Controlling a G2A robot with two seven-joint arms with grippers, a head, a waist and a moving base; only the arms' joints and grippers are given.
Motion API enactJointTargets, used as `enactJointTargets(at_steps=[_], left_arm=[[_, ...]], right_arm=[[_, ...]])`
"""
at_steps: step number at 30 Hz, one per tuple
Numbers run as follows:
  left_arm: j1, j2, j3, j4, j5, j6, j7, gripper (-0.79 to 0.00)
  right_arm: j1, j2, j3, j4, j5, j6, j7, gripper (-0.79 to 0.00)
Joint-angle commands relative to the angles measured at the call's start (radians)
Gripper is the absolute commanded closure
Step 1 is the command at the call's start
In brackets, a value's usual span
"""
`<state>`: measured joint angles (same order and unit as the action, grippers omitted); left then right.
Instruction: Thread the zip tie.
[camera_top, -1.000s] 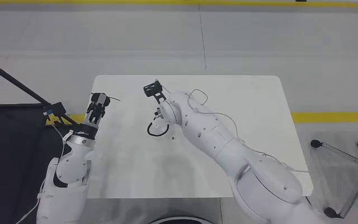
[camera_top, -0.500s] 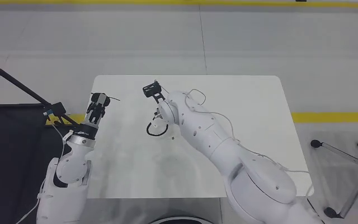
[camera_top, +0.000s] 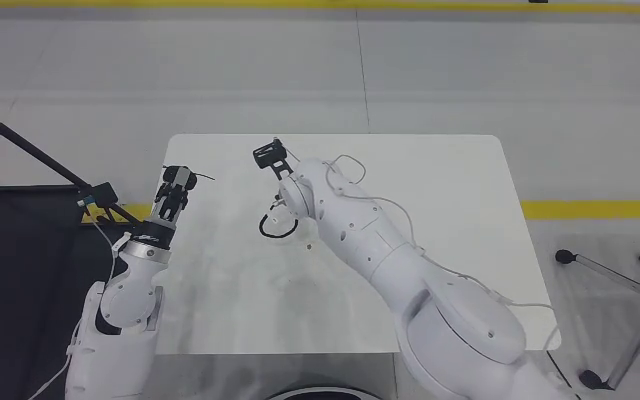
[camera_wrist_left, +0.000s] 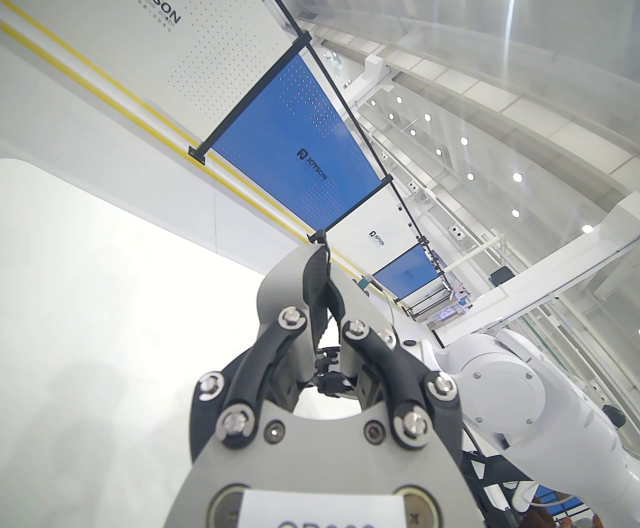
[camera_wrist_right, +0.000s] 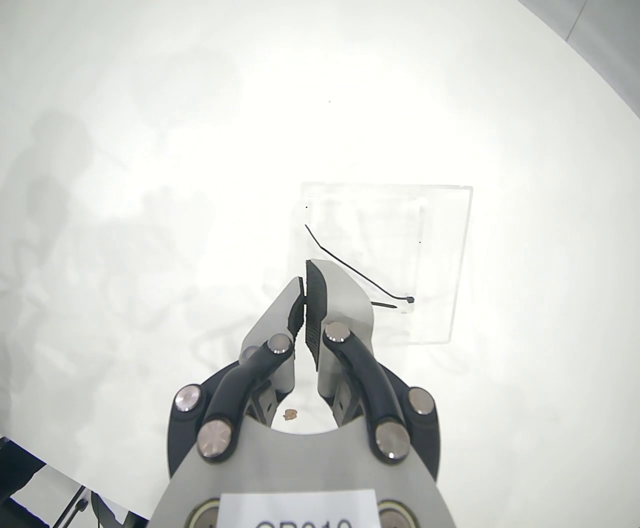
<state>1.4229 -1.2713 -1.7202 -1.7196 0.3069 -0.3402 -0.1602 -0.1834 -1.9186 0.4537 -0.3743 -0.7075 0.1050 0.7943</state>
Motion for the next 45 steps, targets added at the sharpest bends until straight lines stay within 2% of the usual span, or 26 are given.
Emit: enactJointTargets(at_steps=[1, 3, 7, 10, 14, 23, 29, 34, 38, 42, 45], left_arm=[[0.000, 0.000, 0.000, 0.000, 0.000, 0.000, 0.000, 0.000], [0.000, 0.000, 0.000, 0.000, 0.000, 0.000, 0.000, 0.000], [0.000, 0.000, 0.000, 0.000, 0.000, 0.000, 0.000, 0.000], [0.000, 0.000, 0.000, 0.000, 0.000, 0.000, 0.000, 0.000], [0.000, 0.000, 0.000, 0.000, 0.000, 0.000, 0.000, 0.000], [0.000, 0.000, 0.000, 0.000, 0.000, 0.000, 0.000, 0.000], [0.000, 0.000, 0.000, 0.000, 0.000, 0.000, 0.000, 0.000], [-0.027, 0.002, 0.035, 0.012, 0.005, 0.005, -0.053, 0.000], [-0.076, 0.006, 0.061, 0.053, -0.006, -0.016, -0.122, 0.000], [-0.126, 0.012, 0.080, 0.100, -0.016, -0.056, -0.202, 0.000], [-0.160, 0.016, 0.093, 0.135, -0.035, -0.092, -0.260, 0.000]], right_arm=[[0.000, -0.002, 0.002, 0.003, -0.007, -0.002, 0.001, 0.000], [0.000, -0.004, 0.002, 0.004, -0.017, -0.005, 0.003, 0.000], [-0.003, -0.010, 0.000, 0.004, -0.041, -0.001, 0.006, -0.086], [-0.004, -0.014, 0.002, 0.004, -0.054, 0.004, 0.008, -0.074], [-0.005, -0.017, 0.007, 0.006, -0.066, 0.007, 0.007, 0.000], [0.005, -0.018, 0.031, 0.007, -0.090, 0.032, -0.031, 0.000], [0.025, 0.000, 0.059, -0.051, -0.121, 0.057, -0.049, 0.000], [0.018, 0.046, 0.110, -0.170, -0.143, 0.013, -0.063, 0.000], [-0.030, 0.112, 0.188, -0.326, -0.174, -0.053, -0.061, 0.000], [-0.144, 0.208, 0.324, -0.576, -0.249, -0.150, -0.023, 0.000], [-0.295, 0.284, 0.471, -0.838, -0.307, -0.240, 0.046, 0.000]])
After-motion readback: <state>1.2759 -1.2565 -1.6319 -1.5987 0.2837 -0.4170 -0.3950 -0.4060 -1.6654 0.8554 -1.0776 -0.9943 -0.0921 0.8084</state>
